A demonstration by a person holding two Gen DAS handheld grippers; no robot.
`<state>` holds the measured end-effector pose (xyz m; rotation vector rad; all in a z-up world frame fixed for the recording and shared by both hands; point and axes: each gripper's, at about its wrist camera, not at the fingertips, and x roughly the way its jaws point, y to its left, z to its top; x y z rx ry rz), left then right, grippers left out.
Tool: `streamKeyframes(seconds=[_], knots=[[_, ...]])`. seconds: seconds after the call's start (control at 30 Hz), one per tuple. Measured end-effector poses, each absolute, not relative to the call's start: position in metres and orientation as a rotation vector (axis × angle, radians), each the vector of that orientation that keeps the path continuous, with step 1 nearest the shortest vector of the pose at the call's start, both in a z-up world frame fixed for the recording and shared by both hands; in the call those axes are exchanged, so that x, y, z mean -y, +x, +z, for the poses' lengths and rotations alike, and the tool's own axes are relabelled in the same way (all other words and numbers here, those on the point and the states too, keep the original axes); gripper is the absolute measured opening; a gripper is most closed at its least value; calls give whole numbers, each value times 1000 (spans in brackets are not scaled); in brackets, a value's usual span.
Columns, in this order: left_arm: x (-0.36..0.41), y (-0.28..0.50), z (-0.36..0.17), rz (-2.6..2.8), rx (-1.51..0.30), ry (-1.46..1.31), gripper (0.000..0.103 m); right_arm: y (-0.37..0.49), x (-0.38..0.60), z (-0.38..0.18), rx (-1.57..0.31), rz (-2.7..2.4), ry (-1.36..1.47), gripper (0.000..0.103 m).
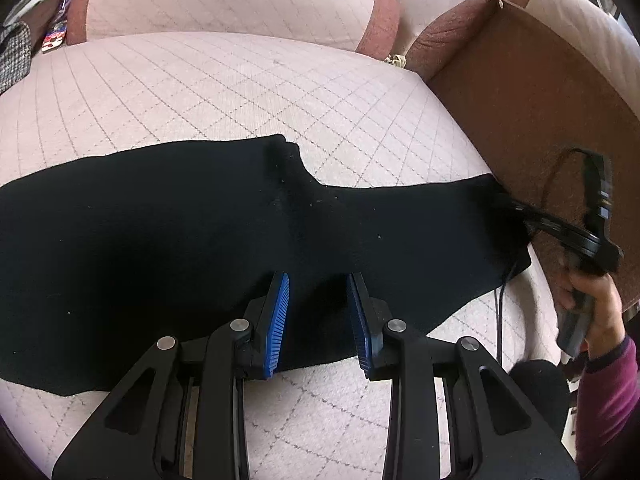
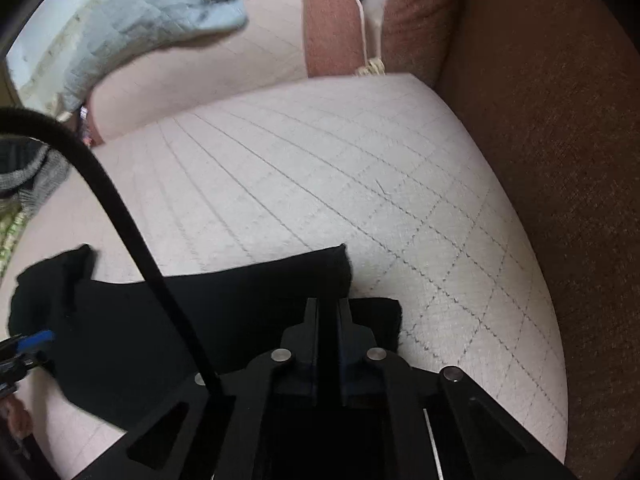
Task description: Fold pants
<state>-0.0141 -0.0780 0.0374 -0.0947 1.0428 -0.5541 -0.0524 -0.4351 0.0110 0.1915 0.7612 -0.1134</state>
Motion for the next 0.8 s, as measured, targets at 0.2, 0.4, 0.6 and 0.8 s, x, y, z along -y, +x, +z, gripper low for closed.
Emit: streamKeyframes(seconds=[0.2,0.4,0.6,0.8], knots=[[66,-16,38,-543,-1020,-117,28,-96,440,37,-710,-113,235,6],[55,-20,36,-520,-1030,-139,28,-75,451,-7,-771,-166,258,7],[11,-34,58,-432,-934,-108,28,-93,456,17,-704,-187,290,37],[-33,-22,50,-308,-943,-158,28,-78,398,42,-694,91,324,37]])
